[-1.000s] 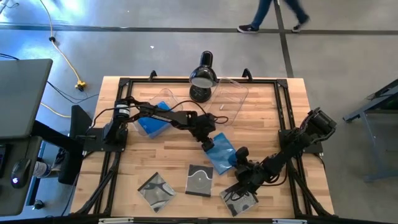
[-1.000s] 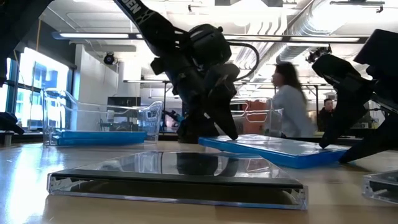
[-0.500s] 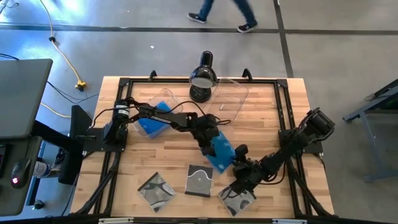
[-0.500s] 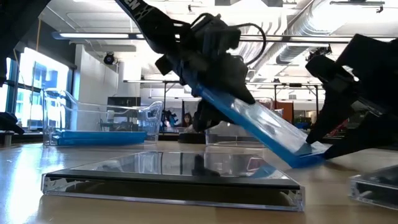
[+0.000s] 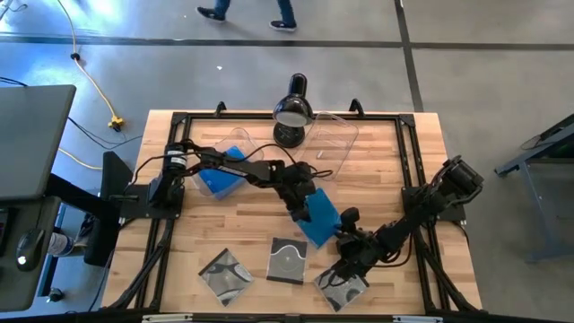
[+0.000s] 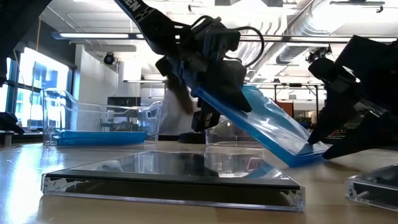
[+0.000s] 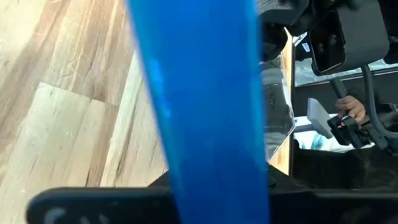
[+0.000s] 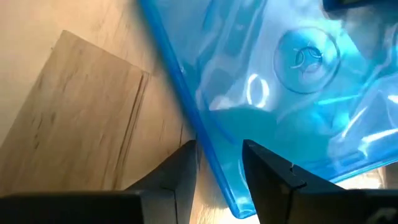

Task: Pick & place jewel cases by type
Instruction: Put the left blue CD case into the left transparent bin

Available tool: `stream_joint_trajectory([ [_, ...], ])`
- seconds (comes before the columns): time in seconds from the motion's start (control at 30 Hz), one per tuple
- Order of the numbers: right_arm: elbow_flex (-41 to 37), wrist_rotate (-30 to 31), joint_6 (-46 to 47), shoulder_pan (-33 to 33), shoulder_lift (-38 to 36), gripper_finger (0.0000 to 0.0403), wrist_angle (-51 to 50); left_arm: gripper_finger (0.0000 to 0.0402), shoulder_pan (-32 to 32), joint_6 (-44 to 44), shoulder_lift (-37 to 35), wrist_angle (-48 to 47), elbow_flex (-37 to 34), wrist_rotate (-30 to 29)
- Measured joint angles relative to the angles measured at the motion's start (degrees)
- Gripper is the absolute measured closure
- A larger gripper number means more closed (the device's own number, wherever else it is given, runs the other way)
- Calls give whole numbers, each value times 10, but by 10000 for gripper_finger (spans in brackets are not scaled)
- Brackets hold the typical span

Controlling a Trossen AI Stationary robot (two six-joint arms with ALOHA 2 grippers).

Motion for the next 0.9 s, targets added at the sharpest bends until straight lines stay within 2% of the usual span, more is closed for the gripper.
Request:
stream_joint_trajectory([
  [0.1, 10, 7, -1, 4, -11, 279, -12, 367, 0, 1, 0, -7, 0, 3],
  [0.23, 30, 33, -52, 23, -36, 279, -16, 368, 0, 7, -1, -16, 0, 18],
  [0.5, 51, 107, -64, 55, -97, 279, -34, 368, 12, 7, -19, -18, -1, 107],
  [0.73, 51, 167, -63, 69, -150, 279, -38, 369, 40, 19, -67, -59, -1, 168],
  [0.9, 51, 227, -96, 80, -191, 279, -22, 369, 65, 61, -110, -134, 0, 156],
])
